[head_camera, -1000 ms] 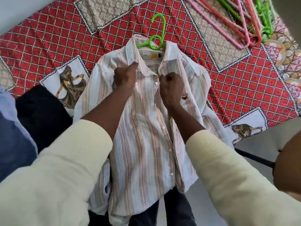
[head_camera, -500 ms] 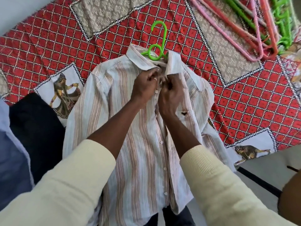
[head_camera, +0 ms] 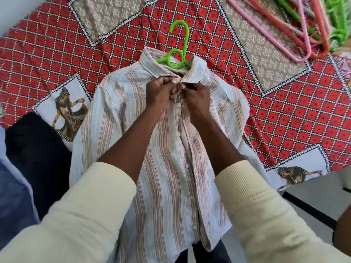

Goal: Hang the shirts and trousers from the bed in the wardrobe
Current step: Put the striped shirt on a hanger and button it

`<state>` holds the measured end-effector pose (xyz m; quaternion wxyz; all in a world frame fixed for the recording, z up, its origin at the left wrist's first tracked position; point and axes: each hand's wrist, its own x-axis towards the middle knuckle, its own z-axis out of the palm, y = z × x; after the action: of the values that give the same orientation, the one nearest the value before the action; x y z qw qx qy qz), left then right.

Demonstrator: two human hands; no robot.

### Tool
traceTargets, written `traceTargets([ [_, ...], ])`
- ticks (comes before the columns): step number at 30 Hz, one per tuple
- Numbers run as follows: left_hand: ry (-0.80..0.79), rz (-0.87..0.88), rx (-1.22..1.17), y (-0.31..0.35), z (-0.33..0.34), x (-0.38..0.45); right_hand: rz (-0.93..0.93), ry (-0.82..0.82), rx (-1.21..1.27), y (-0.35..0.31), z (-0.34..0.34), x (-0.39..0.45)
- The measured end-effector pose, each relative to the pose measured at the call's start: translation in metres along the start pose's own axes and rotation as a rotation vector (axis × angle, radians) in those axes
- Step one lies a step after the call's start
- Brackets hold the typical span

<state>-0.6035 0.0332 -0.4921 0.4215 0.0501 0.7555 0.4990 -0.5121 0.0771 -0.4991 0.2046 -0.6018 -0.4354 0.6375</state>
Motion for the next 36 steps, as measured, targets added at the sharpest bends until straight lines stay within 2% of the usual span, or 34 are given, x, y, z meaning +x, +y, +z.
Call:
traceTargets([
  [3, -0.014, 0.01, -0.04, -0.003, -0.002, -0.004, -0.056, 0.016, -0.197, -0.002, 0.004, -0.002],
  [5, -0.002, 0.022, -0.031, -0.003, -0.001, -0.006, -0.129, 0.083, -0.452, -0.004, 0.009, -0.007],
  [7, 0.017, 0.032, -0.011, -0.004, -0.002, -0.008, -0.184, 0.166, -0.569, -0.006, 0.013, -0.013],
  [9, 0.05, 0.054, 0.023, -0.006, -0.003, -0.009, -0.15, 0.191, -0.498, -0.006, 0.014, -0.012],
  [12, 0.12, 0.079, 0.09, -0.01, -0.003, -0.013, 0.001, 0.128, -0.115, -0.005, 0.011, -0.013],
  [14, 0.109, 0.053, 0.033, -0.012, -0.003, -0.017, 0.054, 0.033, 0.082, -0.005, 0.007, -0.021],
  [17, 0.075, -0.01, -0.083, -0.01, -0.002, -0.025, 0.086, -0.045, 0.195, -0.005, 0.003, -0.026],
  [20, 0.065, -0.025, -0.16, -0.006, -0.002, -0.029, 0.185, -0.012, 0.311, -0.006, 0.004, -0.021],
  [26, 0.075, -0.065, -0.256, -0.004, 0.002, -0.037, 0.187, -0.036, 0.434, -0.005, 0.003, -0.024],
  [30, 0.076, -0.045, -0.192, -0.002, 0.002, -0.038, 0.141, -0.076, 0.397, -0.004, -0.001, -0.029],
  [35, 0.29, 0.026, 0.02, -0.008, 0.002, -0.029, 0.065, 0.005, 0.261, 0.0, 0.001, -0.027],
  [36, 0.282, 0.025, 0.023, -0.008, 0.002, -0.029, 0.035, 0.011, 0.23, 0.002, 0.001, -0.026],
])
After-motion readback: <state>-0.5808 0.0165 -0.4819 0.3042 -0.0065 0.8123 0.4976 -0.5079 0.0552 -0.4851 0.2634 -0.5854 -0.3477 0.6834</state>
